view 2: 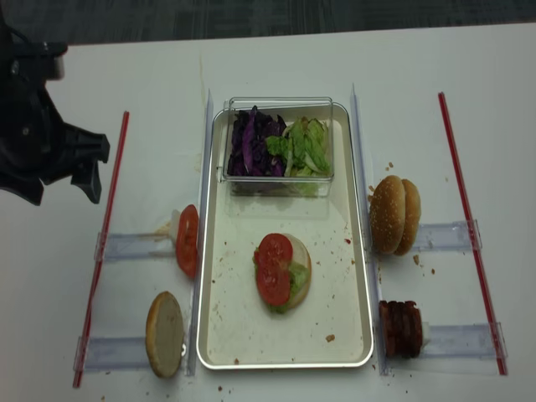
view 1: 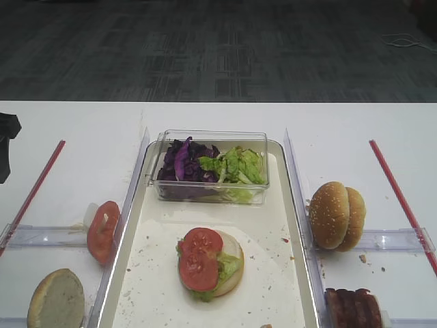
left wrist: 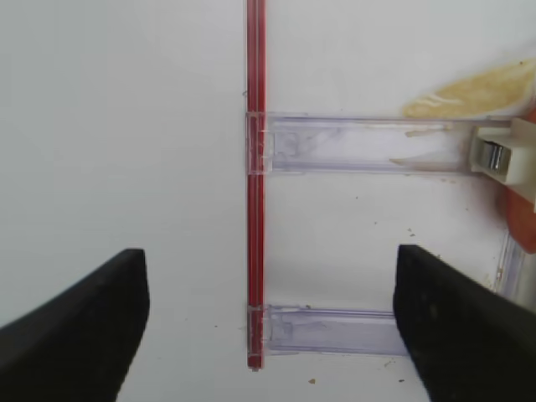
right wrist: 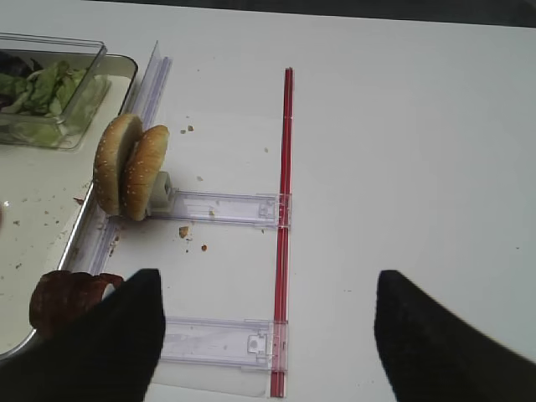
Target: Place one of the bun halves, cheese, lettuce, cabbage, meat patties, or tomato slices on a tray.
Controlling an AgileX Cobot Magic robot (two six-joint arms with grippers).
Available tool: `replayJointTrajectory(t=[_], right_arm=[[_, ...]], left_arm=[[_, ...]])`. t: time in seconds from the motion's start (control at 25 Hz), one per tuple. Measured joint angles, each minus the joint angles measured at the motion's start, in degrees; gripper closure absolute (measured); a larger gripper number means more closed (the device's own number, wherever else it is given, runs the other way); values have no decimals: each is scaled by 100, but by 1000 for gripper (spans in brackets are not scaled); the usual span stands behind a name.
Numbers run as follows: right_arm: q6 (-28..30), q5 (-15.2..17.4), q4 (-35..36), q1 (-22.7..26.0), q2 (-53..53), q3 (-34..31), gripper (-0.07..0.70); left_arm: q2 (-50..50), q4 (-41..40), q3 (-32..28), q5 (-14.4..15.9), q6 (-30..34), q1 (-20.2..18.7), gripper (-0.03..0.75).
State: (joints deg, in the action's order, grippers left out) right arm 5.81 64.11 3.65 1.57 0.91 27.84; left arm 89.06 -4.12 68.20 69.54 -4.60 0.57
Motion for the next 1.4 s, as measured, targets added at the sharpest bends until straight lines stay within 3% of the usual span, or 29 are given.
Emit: replayJointTrajectory(t=[0.24,0.56,0.8,1.12,1.4], right_arm=[[0,-8,0,0,0,0,73],[0,-8,0,0,0,0,73],[0,-8,0,0,0,0,73],[0,-8,0,0,0,0,73],[0,-8,0,0,0,0,73]], left_arm=[[-725,0,-952,0,-54,0,132],[-2396,21,-2588,14,-118,0,132],[-3665,21,-3478,42,-118,0,132],[-5588,21,-3750,101,-130,4,136],[-7109,21,-3994,-208,-107,4,137]])
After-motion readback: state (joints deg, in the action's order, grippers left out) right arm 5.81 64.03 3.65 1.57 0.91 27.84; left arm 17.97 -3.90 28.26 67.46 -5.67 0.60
